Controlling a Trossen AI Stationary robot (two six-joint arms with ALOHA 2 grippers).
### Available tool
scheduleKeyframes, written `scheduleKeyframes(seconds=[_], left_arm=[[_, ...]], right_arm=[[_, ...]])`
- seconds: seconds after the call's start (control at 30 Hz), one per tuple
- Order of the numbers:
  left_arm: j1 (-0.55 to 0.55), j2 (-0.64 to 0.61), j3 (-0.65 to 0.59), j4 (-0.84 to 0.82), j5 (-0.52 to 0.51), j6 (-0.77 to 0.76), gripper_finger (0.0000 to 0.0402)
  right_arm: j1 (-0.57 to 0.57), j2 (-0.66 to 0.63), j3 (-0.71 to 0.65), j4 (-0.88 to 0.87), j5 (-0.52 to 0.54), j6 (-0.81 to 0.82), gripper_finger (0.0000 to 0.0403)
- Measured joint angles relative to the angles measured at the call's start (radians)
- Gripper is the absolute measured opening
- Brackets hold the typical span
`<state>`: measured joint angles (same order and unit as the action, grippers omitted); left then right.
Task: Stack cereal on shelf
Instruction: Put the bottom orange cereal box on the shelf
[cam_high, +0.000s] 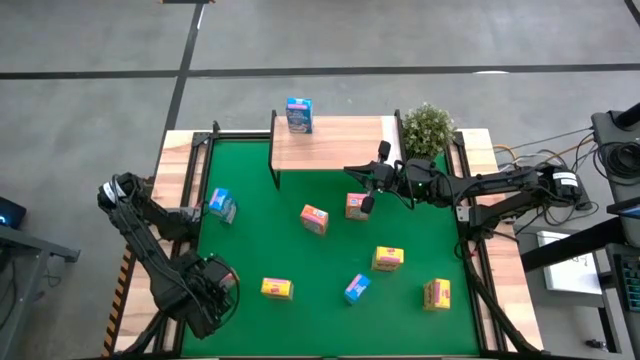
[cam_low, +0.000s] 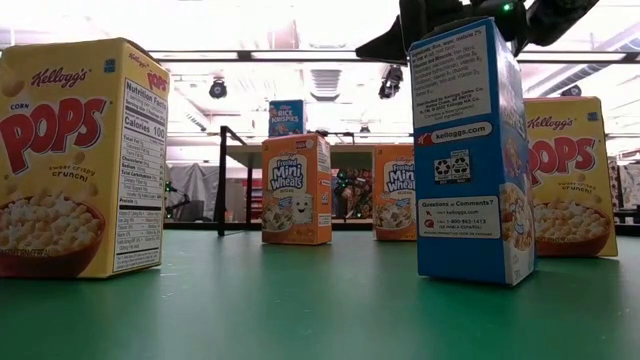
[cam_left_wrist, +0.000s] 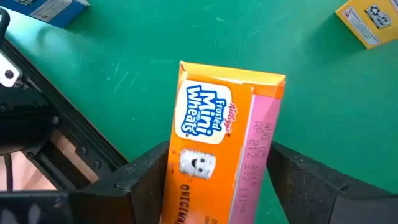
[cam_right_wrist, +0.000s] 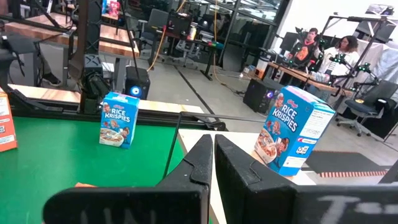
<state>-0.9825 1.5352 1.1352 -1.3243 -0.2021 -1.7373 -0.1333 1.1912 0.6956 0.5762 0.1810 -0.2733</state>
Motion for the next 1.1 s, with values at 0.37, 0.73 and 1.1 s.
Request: scheduleKeyframes(seconds=[0.37, 0.73, 1.1], left_arm=[[0.0, 0.0, 0.029, 0.007, 0.0, -0.032, 0.0175], [0.0, 0.0, 0.032, 0.015, -0.001, -0.028, 0.0163], [0.0, 0.0, 0.067, 0.015, -0.002, -0.026, 0.0162]], right_arm=[[0.0, 0.0, 0.0, -0.019, -0.001, 0.005, 0.0009], [0.0, 0.0, 0.0, -0.025, -0.001, 0.028, 0.0009], [0.0, 0.0, 0.0, -0.04, -0.001, 0.031, 0.0009]])
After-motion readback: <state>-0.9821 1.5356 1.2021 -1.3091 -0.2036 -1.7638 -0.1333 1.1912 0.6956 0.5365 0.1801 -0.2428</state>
